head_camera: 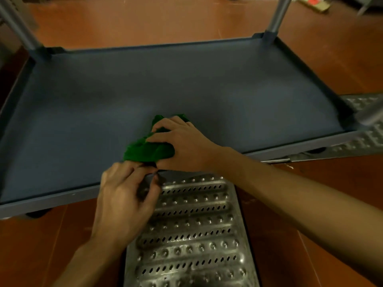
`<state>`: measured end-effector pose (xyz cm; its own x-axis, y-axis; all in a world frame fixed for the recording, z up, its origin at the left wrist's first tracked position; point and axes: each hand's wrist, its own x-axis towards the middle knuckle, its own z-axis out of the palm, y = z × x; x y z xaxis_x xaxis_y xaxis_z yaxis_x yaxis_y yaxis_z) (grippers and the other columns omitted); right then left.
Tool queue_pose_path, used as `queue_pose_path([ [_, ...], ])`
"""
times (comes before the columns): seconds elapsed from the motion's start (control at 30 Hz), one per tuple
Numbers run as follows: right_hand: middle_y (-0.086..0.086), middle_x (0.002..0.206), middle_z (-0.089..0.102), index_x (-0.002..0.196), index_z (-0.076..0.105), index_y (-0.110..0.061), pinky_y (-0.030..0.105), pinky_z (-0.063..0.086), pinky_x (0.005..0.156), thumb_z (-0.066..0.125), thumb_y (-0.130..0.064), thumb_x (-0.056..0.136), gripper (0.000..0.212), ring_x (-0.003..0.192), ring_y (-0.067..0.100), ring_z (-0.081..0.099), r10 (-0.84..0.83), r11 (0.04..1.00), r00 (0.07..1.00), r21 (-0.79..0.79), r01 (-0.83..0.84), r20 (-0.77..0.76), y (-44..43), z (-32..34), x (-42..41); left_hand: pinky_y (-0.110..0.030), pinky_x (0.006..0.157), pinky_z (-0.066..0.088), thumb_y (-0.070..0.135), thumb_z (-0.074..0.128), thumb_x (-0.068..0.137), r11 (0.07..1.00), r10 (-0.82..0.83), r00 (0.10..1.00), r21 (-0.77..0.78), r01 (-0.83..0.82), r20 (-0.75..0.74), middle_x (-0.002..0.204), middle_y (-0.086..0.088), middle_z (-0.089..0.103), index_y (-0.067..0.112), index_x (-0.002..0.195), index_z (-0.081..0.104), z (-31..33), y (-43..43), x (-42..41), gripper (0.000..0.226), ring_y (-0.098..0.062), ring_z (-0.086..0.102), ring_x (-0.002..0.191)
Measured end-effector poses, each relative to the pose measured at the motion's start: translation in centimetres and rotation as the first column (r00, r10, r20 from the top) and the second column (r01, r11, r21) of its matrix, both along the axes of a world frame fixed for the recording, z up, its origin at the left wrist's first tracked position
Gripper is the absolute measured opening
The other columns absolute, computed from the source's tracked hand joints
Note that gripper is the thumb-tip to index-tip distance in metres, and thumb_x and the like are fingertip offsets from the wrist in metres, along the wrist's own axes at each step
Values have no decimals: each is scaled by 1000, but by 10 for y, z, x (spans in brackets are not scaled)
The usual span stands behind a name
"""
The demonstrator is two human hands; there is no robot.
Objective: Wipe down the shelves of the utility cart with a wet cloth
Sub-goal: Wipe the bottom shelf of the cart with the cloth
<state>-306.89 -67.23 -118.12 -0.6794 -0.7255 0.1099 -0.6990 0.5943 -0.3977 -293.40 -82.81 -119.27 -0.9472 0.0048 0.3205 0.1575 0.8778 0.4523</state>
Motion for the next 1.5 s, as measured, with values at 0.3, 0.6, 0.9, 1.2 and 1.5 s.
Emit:
queue_pose_path([
  [0.3,-5,136,51,131,60,-34,51,37,104,69,-53,76,59,129,23,41,-291,957,957,-16,291,-7,103,-7,-27,-35,77,48,55,54,91,994,-101,994,44,100,37,92,10,58,26,99,73,4,35,-35,36,-13,54,89],
  [0.6,13,148,30,151,24,-32,60,25,112,73,-59,71,98,139,35,27,-675,738,737,-5,675,-39,113,-8,-49,-22,46,29,47,38,101,993,8,1000,-116,-8,-2,72,11,46,23,76,58,2,43,-44,40,-9,42,73],
  [0.9,15,136,41,136,50,-26,55,33,100,62,-56,80,65,124,43,37,-856,515,507,-74,854,-100,94,-15,-93,-32,48,37,37,35,103,984,176,981,-20,-178,-79,69,4,54,16,75,60,0,-28,-17,43,-18,51,65],
  [1.2,13,147,34,130,55,-26,58,21,107,52,-57,80,58,135,43,25,-956,294,294,-11,956,3,27,-9,-143,-30,64,37,62,34,99,987,60,998,-153,-57,17,82,12,51,31,86,58,-10,-46,-14,41,-9,45,75],
  [1.5,6,137,45,129,58,-35,53,27,110,59,-59,77,57,133,34,33,-720,689,693,-81,720,34,-131,-7,-124,-25,65,28,70,34,96,969,48,998,-243,-35,50,81,12,47,31,86,55,-11,-50,-22,46,-7,38,74],
])
